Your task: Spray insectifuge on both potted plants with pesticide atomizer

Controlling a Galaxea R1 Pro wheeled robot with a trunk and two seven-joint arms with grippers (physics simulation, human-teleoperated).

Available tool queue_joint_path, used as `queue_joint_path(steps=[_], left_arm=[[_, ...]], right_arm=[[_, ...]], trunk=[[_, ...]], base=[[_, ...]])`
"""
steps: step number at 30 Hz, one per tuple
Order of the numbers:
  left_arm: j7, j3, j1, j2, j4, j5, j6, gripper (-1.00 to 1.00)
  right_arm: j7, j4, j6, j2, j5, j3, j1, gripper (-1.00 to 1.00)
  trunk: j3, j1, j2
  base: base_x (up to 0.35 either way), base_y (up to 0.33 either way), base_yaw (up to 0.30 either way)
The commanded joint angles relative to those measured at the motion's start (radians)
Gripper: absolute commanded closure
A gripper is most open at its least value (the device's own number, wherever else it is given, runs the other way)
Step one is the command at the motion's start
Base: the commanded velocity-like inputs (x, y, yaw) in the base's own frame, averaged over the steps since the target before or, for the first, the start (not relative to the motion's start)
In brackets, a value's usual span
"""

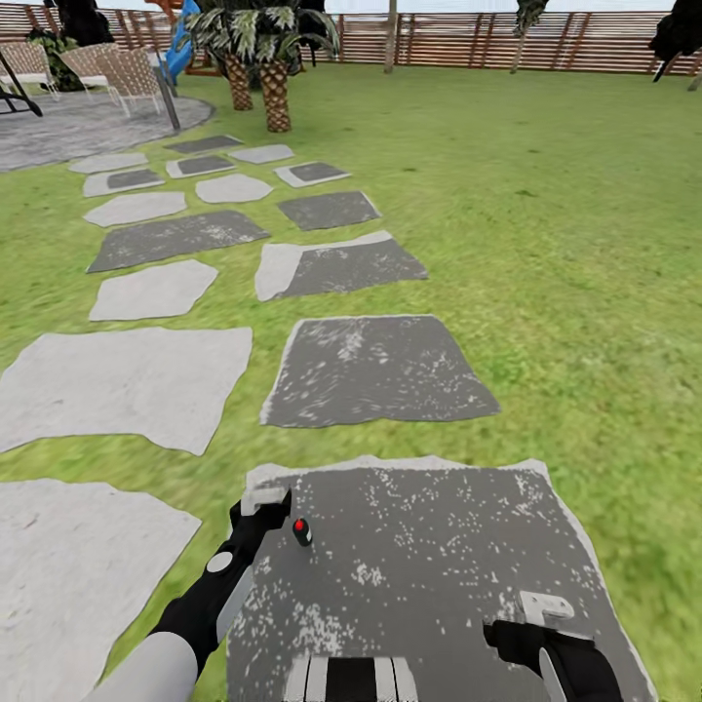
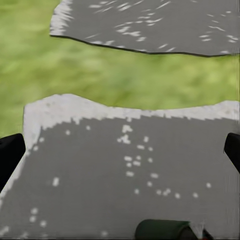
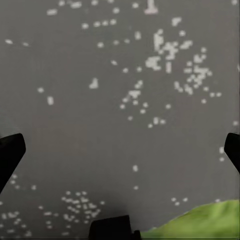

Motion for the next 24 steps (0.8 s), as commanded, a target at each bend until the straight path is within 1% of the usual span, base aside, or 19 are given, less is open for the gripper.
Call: queue_joint_path(steps=[1,7,13,20,24], left_arm=[[0.000,-0.001,0.000,0.000,0.001,0.009,-0.003,-1.00],[0.000,-0.001,0.000,0.000,0.001,0.009,-0.003,-1.00],[0.000,-0.001,0.000,0.000,0.000,0.009,-0.003,-1.00],[0.000,-0.001,0.000,0.000,-0.001,0.009,-0.003,-1.00],[0.000,-0.001,0.000,0.000,-0.001,0.009,-0.003,-1.00]], right_arm=[[0.001,-0.001,0.005,0.000,0.001,0.000,0.000,-1.00],[0.001,-0.001,0.005,0.000,0.001,0.000,-0.001,-1.00],[0.001,-0.002,0.005,0.000,0.001,0.000,-0.001,-1.00],[0.001,-0.003,0.005,0.000,0.001,0.000,-0.001,-1.00],[0.002,-0.003,0.005,0.000,0.001,-0.001,-0.001,-1.00]], trunk=[[-0.006,0.000,-0.001],[-0.039,0.003,-0.002],[-0.046,0.003,-0.002],[-0.047,0.003,-0.002],[-0.047,0.003,-0.002]], base=[[0.000,0.000,0.000],[0.000,0.000,0.000],[0.000,0.000,0.000],[0.000,0.000,0.000],[0.000,0.000,-0.079]])
